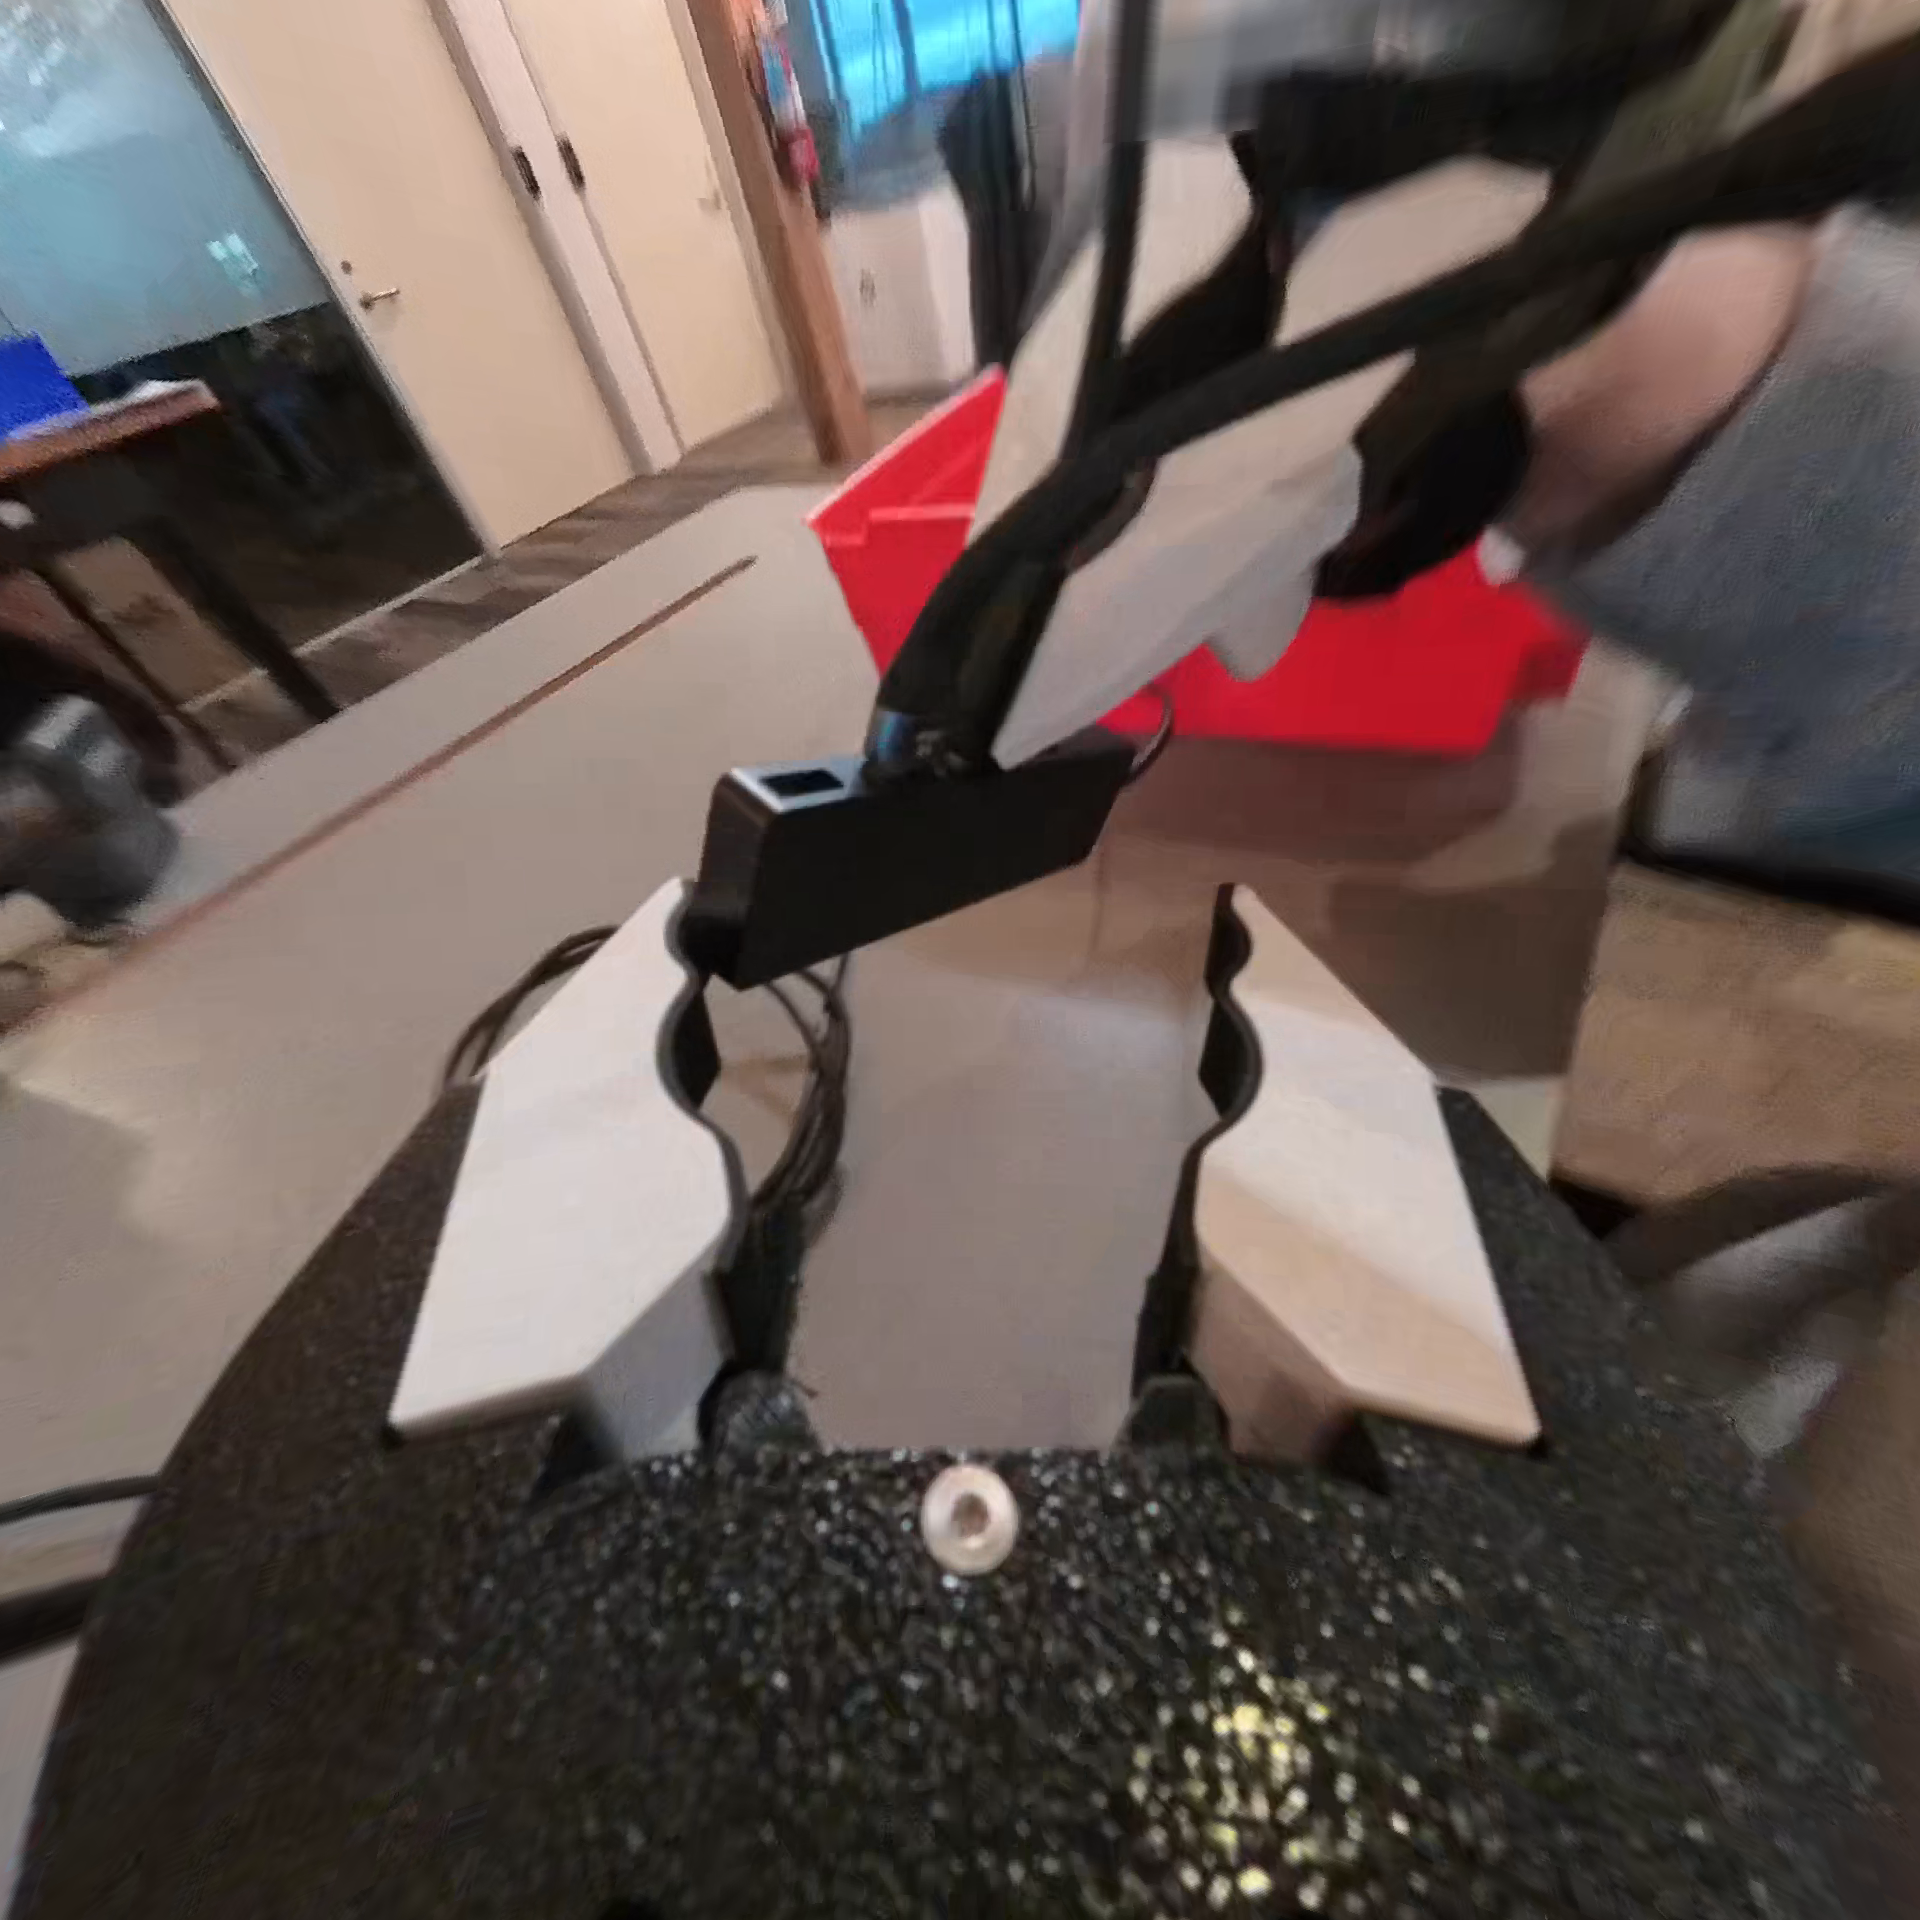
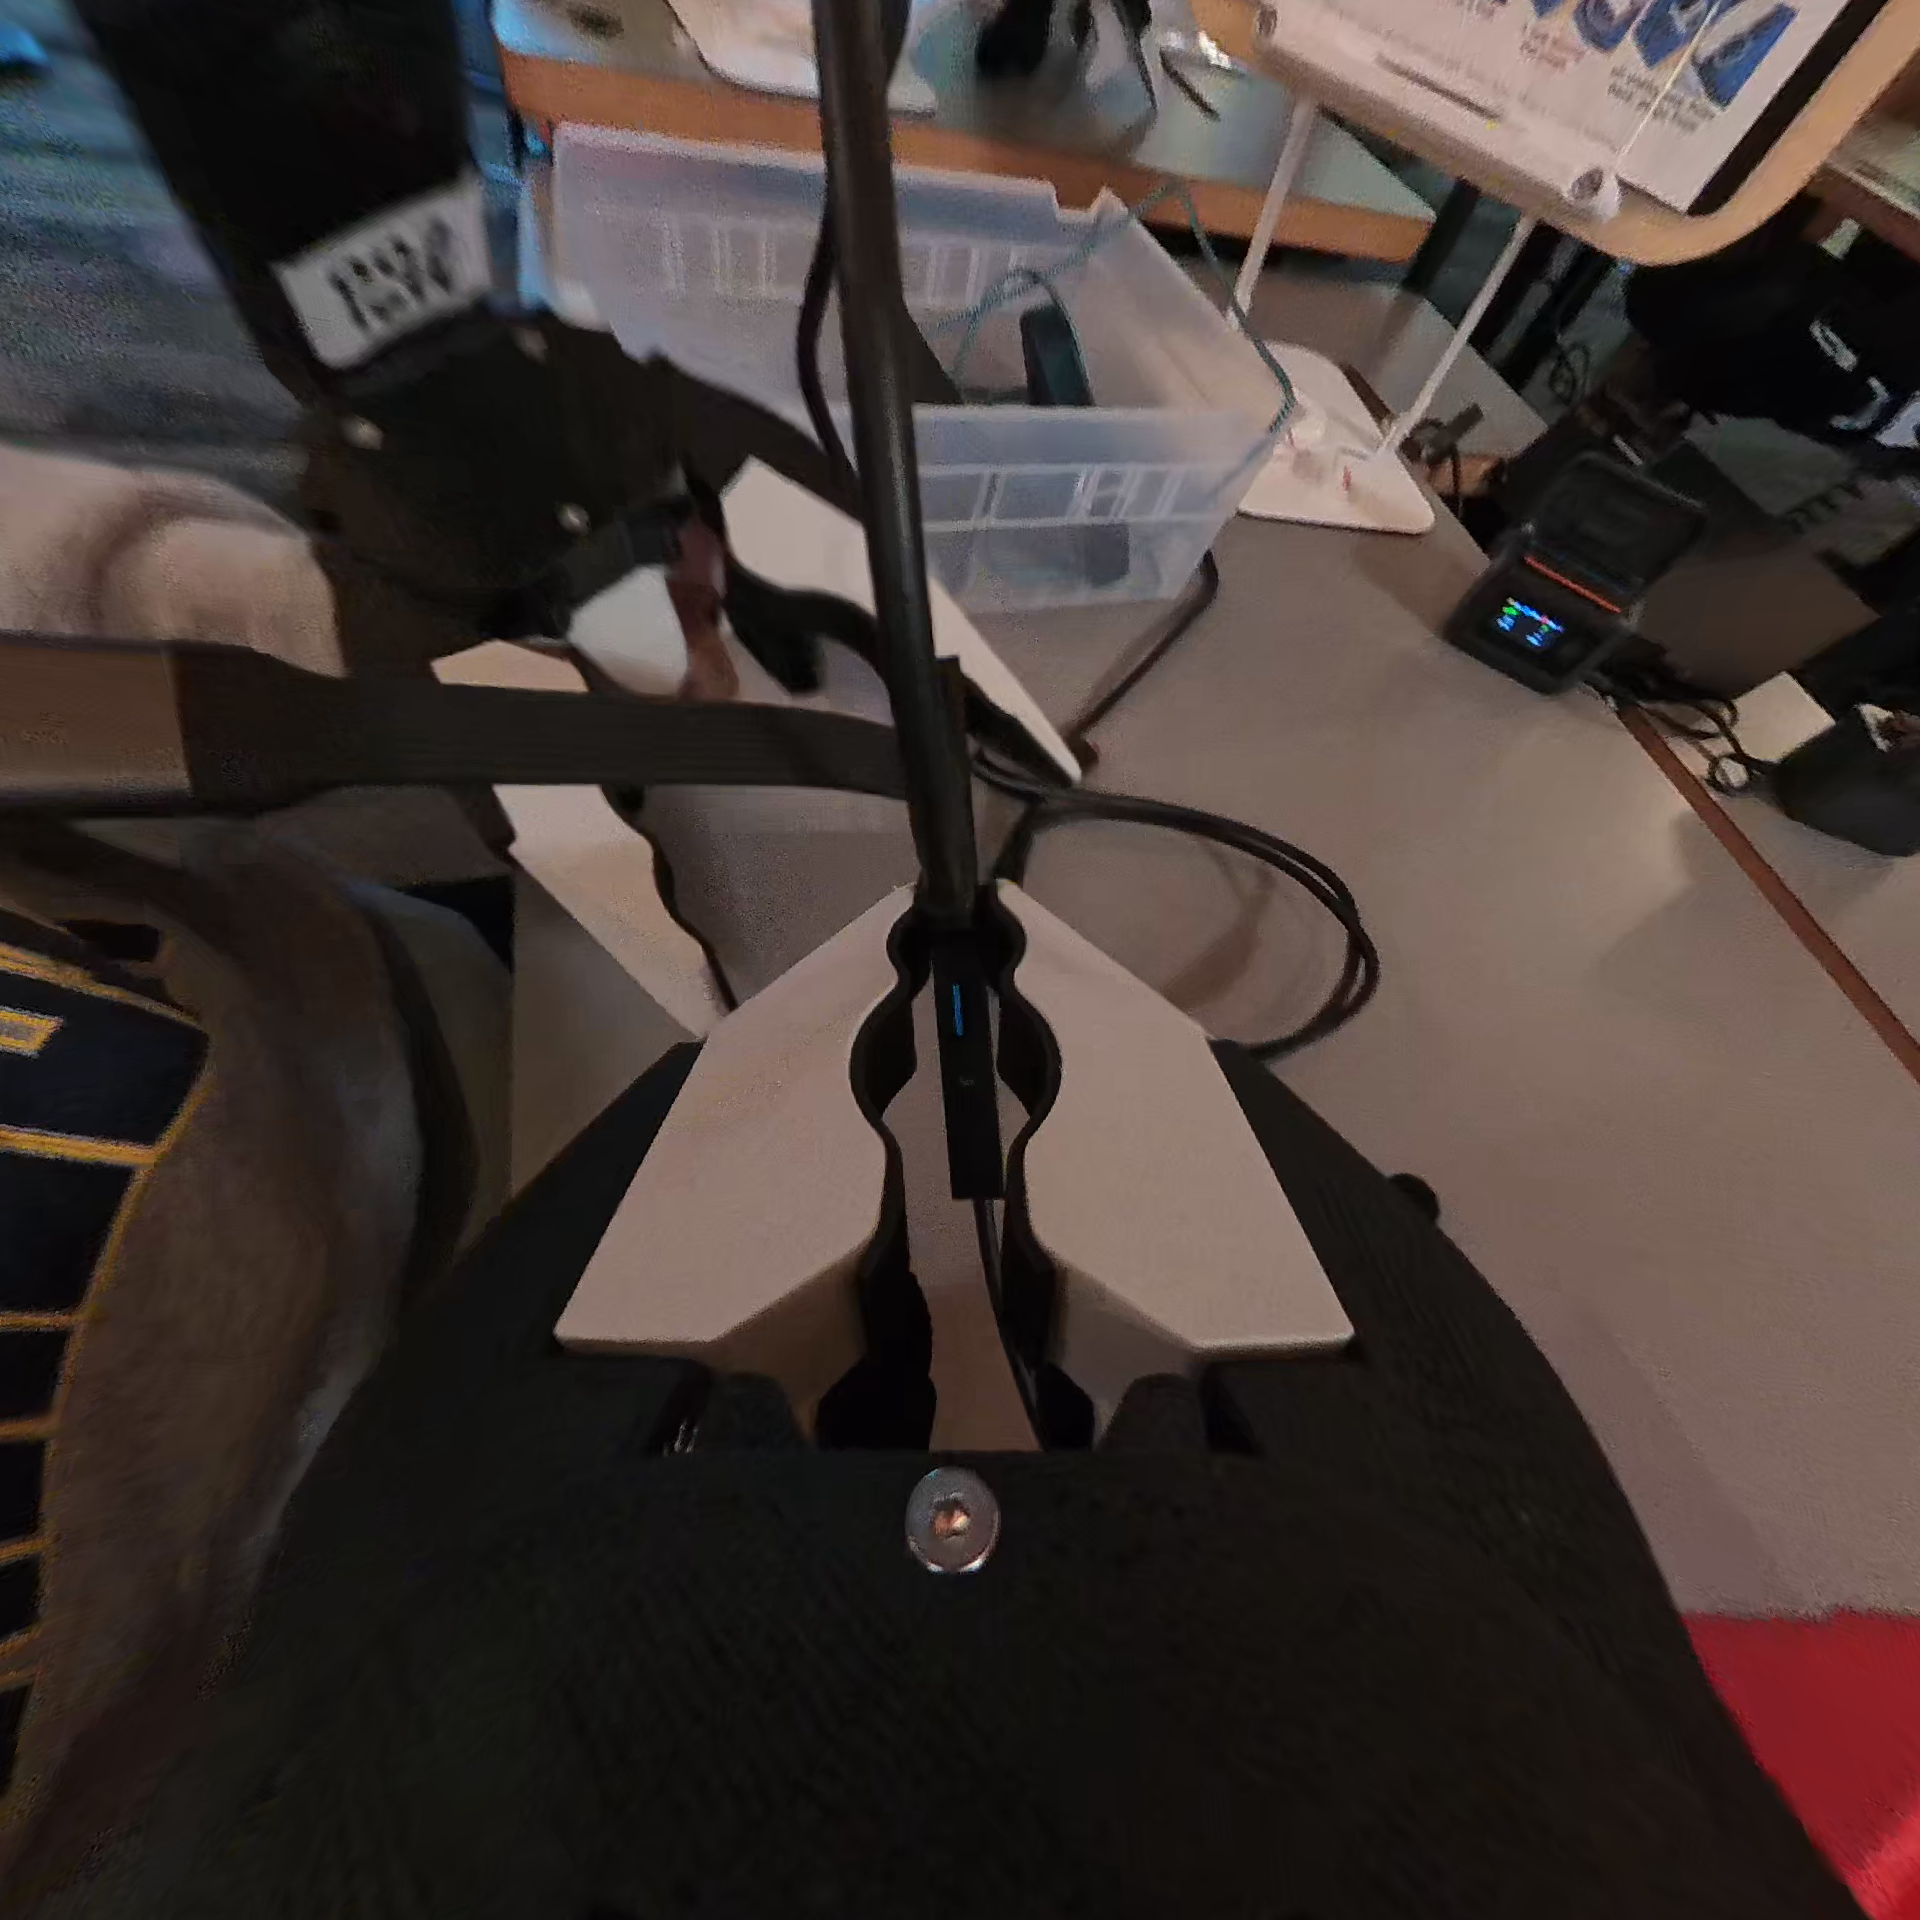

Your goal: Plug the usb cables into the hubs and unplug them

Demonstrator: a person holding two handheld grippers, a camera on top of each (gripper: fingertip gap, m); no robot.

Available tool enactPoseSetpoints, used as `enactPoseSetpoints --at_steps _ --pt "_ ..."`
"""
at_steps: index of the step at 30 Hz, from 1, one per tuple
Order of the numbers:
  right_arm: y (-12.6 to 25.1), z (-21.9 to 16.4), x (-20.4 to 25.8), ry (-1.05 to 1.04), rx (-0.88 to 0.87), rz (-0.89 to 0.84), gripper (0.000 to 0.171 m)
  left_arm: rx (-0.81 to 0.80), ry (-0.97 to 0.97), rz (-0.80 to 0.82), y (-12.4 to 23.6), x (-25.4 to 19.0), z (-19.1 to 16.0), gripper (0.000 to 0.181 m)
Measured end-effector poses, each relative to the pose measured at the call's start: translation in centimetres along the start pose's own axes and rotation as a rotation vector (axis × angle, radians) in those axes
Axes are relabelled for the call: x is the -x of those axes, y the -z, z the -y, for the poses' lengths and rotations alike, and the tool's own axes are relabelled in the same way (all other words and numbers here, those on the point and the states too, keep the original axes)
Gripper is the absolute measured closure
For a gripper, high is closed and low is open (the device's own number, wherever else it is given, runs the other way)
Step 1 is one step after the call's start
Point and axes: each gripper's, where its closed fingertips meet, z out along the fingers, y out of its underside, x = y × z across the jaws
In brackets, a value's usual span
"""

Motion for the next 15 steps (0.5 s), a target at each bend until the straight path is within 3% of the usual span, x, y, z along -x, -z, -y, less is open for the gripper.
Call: enactPoseSetpoints --at_steps 1,3,5,7,15 --pt "-0.3 0.2 0.2 -0.015 -0.025 0.015 0.164 -0.06 0.067 -0.021 0.3 0.1 0.2 0.09" --pt "-0.8 0.5 0.5 -0.055 -0.067 0.045 0.164 -0.158 0.176 -0.094 1.0 0.4 0.4 0.099" --pt "-1.2 1.1 1.1 -0.117 -0.14 0.097 0.164 -0.203 0.279 -0.211 2.0 0.4 0.2 0.121" --pt "-1.2 2.1 1.9 -0.193 -0.246 0.165 0.164 -0.226 0.372 -0.303 2.8 0.2 0.0 0.123" --pt "-1.7 2.5 3.6 -0.311 -0.491 0.318 0.164 -0.279 0.24 -0.485 3.6 -2.7 0.1 0.164"
